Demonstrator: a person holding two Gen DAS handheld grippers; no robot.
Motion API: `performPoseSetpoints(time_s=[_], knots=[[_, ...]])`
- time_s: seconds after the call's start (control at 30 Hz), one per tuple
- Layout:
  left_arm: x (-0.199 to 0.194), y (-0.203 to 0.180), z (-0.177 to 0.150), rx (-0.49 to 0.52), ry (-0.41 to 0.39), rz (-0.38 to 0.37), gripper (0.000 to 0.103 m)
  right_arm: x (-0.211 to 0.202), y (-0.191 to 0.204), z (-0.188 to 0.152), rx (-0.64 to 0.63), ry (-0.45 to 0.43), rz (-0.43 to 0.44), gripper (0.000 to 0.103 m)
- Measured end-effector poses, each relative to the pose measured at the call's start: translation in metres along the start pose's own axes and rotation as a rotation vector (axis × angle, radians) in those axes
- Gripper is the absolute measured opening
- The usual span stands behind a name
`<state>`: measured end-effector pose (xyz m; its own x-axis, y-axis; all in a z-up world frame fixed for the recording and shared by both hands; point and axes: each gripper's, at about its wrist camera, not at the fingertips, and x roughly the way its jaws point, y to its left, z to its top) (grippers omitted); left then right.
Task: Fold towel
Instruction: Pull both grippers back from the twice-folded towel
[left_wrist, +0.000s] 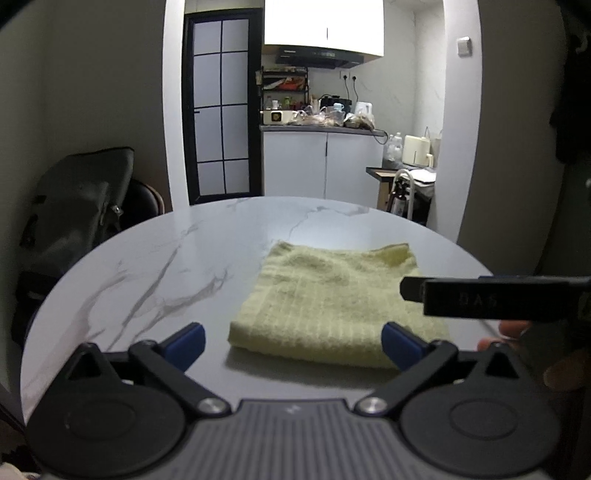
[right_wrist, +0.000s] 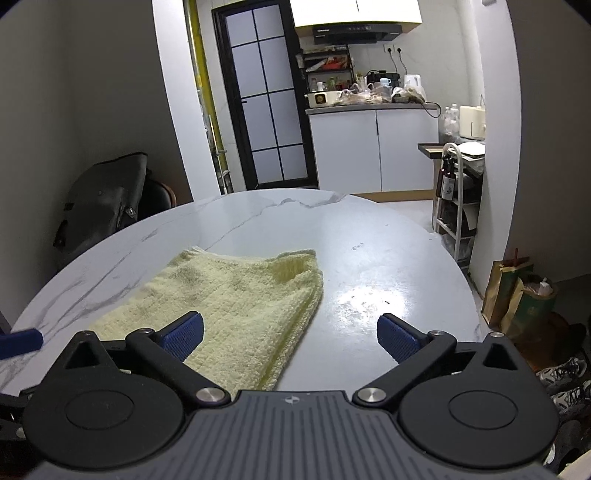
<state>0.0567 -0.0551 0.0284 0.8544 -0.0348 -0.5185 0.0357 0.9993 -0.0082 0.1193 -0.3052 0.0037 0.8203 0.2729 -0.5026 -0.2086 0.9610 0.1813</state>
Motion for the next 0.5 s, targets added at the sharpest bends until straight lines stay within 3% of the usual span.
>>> performPoseSetpoints(time_s=[0.2,0.5], knots=[[-0.008,0.007,-0.004,0.001,0.025,0.011,0.103,-0.016,0.018,-0.002,-0.075,0.005,0.069,0.102],[-0.025,0.015,-0.012,0.008,0.027,0.020,0.103,-0.044,0.033,-0.011,-0.153,0.001,0.073,0.102]])
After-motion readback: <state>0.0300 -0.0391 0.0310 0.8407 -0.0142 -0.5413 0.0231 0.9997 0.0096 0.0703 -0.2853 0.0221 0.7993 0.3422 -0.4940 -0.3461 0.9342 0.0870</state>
